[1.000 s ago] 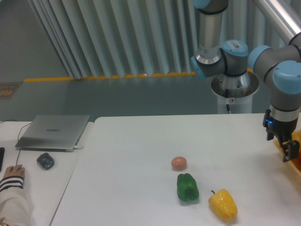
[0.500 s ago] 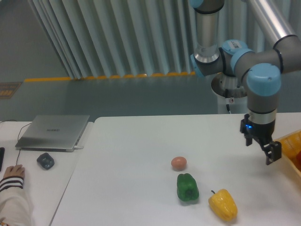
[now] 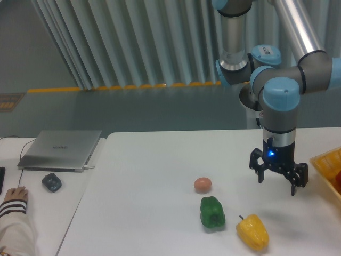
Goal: Place the yellow pepper in a basket
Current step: 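Move the open gripper from the basket over to the yellow pepper, then lower the gripper onto the yellow pepper and close on it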
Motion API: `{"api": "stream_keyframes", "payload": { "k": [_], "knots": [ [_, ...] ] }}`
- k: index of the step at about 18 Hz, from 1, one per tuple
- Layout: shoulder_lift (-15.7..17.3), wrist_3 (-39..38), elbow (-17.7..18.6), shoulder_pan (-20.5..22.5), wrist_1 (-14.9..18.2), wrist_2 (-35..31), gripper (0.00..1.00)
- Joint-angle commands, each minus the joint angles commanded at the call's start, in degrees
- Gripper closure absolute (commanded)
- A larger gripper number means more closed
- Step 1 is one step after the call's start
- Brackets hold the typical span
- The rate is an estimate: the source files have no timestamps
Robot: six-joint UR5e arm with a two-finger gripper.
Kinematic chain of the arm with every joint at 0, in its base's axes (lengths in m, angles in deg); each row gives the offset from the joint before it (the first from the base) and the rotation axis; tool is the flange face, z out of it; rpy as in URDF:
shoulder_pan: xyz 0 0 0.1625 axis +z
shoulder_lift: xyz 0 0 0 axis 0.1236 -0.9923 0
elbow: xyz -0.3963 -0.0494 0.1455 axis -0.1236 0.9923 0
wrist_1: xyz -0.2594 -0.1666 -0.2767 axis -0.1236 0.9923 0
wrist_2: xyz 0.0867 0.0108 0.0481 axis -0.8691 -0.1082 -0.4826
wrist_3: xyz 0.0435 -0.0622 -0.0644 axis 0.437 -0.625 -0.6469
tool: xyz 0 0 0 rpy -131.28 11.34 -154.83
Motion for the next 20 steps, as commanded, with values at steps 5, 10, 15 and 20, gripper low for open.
{"api": "stream_keyframes", "payload": {
  "k": [5,10,15,20],
  "knots": [
    [-2.4,-19.7,-0.5,-2.2,-2.6,-2.9,0.0],
    [-4.7,-24.4,-2.5,-6.2,-3.5,-2.9,0.0],
    [-7.1,-28.2,-4.6,-8.5,-4.6,-3.0,0.0],
    [-8.5,-32.3,-6.1,-9.0,-6.5,-3.3,0.0]
  ]
}}
